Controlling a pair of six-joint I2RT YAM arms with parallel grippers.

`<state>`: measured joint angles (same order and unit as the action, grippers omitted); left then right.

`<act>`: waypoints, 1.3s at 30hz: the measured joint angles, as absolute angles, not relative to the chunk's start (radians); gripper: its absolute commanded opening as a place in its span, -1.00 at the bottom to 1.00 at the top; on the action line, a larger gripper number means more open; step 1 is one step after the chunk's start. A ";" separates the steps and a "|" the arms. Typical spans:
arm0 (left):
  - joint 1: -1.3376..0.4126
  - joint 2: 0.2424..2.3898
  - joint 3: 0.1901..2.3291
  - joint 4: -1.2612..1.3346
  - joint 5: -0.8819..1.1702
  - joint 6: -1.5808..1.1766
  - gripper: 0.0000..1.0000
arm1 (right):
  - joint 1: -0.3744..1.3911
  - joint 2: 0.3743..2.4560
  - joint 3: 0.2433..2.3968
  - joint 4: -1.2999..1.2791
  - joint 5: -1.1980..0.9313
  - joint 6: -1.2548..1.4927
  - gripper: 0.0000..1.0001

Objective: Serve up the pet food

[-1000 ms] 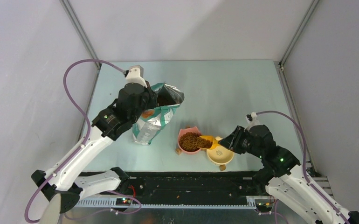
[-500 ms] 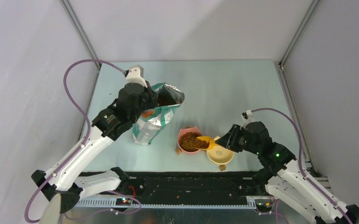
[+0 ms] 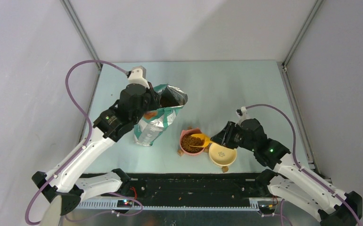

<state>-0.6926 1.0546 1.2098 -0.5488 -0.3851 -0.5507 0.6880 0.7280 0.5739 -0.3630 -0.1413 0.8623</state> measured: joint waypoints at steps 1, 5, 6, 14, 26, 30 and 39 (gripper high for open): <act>-0.693 1.055 1.210 -0.548 -0.384 -0.551 -1.00 | 0.694 0.730 0.577 -0.363 -0.132 0.861 -1.00; -0.693 1.055 1.210 -0.548 -0.384 -0.551 -1.00 | 0.710 0.742 0.622 -0.418 -0.072 0.832 -1.00; -0.693 1.055 1.210 -0.548 -0.384 -0.550 -1.00 | 0.712 0.743 0.640 -0.439 -0.055 0.815 -1.00; -0.693 1.055 1.210 -0.548 -0.383 -0.550 -1.00 | 0.718 0.756 0.749 -0.587 -0.005 0.692 -1.00; -0.693 1.055 1.209 -0.548 -0.381 -0.551 -1.00 | 0.810 0.814 0.816 -0.675 0.054 0.594 -1.00; -0.693 1.055 1.209 -0.548 -0.381 -0.550 -1.00 | 0.884 0.850 0.852 -0.685 0.099 0.562 -1.00; -0.693 1.055 1.209 -0.549 -0.381 -0.550 -1.00 | 0.970 0.849 0.921 -0.706 0.248 0.522 -1.00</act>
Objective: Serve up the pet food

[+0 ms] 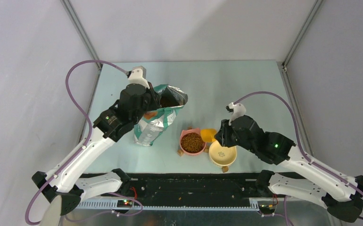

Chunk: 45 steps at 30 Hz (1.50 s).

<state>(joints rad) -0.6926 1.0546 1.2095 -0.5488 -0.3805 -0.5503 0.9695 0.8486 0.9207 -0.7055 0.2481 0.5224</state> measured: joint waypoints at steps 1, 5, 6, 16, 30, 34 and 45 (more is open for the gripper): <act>-0.693 1.055 1.209 -0.549 -0.381 -0.551 -1.00 | 0.970 0.839 0.924 -0.714 0.270 0.523 -1.00; -0.693 1.055 1.210 -0.549 -0.380 -0.550 -1.00 | 0.966 0.802 0.925 -0.752 0.337 0.530 -1.00; -0.693 1.055 1.209 -0.549 -0.380 -0.551 -1.00 | 0.961 0.795 0.925 -0.759 0.344 0.536 -1.00; -0.693 1.055 1.210 -0.552 -0.381 -0.551 -1.00 | 0.686 0.681 0.925 -0.772 0.175 0.654 -1.00; -0.693 1.063 1.212 -0.561 -0.380 -0.562 -1.00 | 0.447 0.617 1.031 -0.669 -0.112 0.797 -1.00; -0.693 1.063 1.213 -0.563 -0.377 -0.569 -1.00 | 0.445 0.642 1.100 -0.627 -0.149 0.801 -1.00; -0.693 1.132 1.303 -0.643 -0.377 -0.576 -1.00 | 0.561 0.848 1.320 -0.522 -0.253 0.770 -1.00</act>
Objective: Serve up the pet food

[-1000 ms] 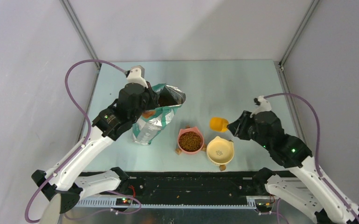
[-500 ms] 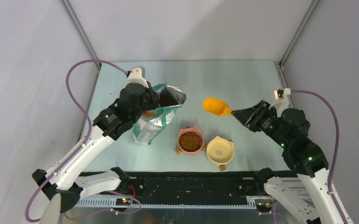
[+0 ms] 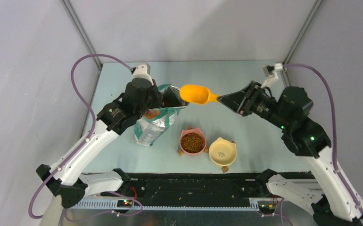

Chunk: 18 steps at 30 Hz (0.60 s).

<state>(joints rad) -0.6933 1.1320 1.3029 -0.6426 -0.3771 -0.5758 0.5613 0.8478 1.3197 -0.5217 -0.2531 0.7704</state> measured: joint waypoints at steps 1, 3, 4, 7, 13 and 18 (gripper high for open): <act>-0.693 1.142 1.319 -0.659 -0.377 -0.576 -1.00 | 0.593 0.876 1.340 -0.529 -0.244 0.760 -1.00; -0.693 1.159 1.345 -0.683 -0.377 -0.576 -1.00 | 0.651 0.940 1.392 -0.554 -0.214 0.736 -1.00; -0.693 1.167 1.359 -0.696 -0.377 -0.576 -1.00 | 0.685 0.977 1.430 -0.578 -0.194 0.722 -1.00; -0.693 1.188 1.396 -0.731 -0.380 -0.576 -1.00 | 0.784 1.108 1.553 -0.659 -0.091 0.675 -1.00; -0.694 1.243 1.512 -0.834 -0.440 -0.573 -1.00 | 0.912 1.344 1.741 -0.833 0.132 0.603 -1.00; -0.693 1.257 1.547 -0.877 -0.488 -0.567 -1.00 | 0.939 1.510 1.916 -0.915 0.201 0.574 -1.00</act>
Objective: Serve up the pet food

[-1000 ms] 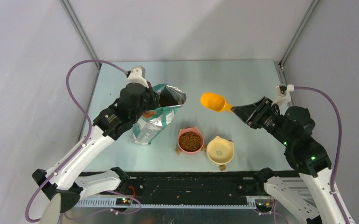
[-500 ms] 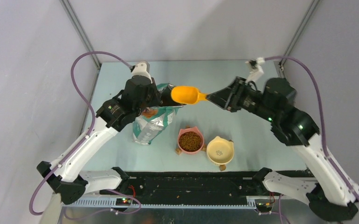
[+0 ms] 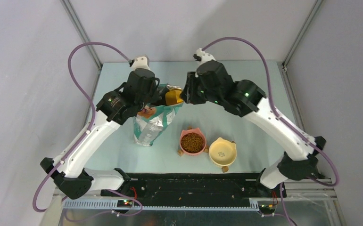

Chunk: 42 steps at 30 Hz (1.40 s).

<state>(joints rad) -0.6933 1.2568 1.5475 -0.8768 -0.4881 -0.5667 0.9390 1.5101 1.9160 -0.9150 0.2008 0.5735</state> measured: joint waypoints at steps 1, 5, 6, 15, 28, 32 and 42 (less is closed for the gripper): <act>-0.693 1.257 1.549 -0.879 -0.493 -0.566 -1.00 | 0.944 1.544 1.953 -0.933 0.211 0.567 -1.00; -0.693 1.257 1.552 -0.887 -0.498 -0.561 -1.00 | 0.959 1.711 2.136 -1.037 0.249 0.556 -1.00; -0.693 1.257 1.552 -0.886 -0.498 -0.558 -1.00 | 0.962 1.753 2.169 -1.053 0.258 0.555 -1.00; -0.696 1.223 1.493 -0.832 -0.482 -0.543 -1.00 | 0.973 1.876 2.115 -1.021 0.270 0.550 -1.00; -0.698 1.205 1.427 -0.753 -0.396 -0.543 -1.00 | 0.815 1.603 1.530 -0.464 -0.154 0.726 -1.00; -0.698 1.205 1.426 -0.752 -0.400 -0.543 -1.00 | 0.768 1.525 1.397 -0.307 -0.284 0.820 -1.00; -0.694 1.205 1.426 -0.752 -0.425 -0.543 -1.00 | 0.678 1.395 1.185 -0.076 -0.444 0.975 -1.00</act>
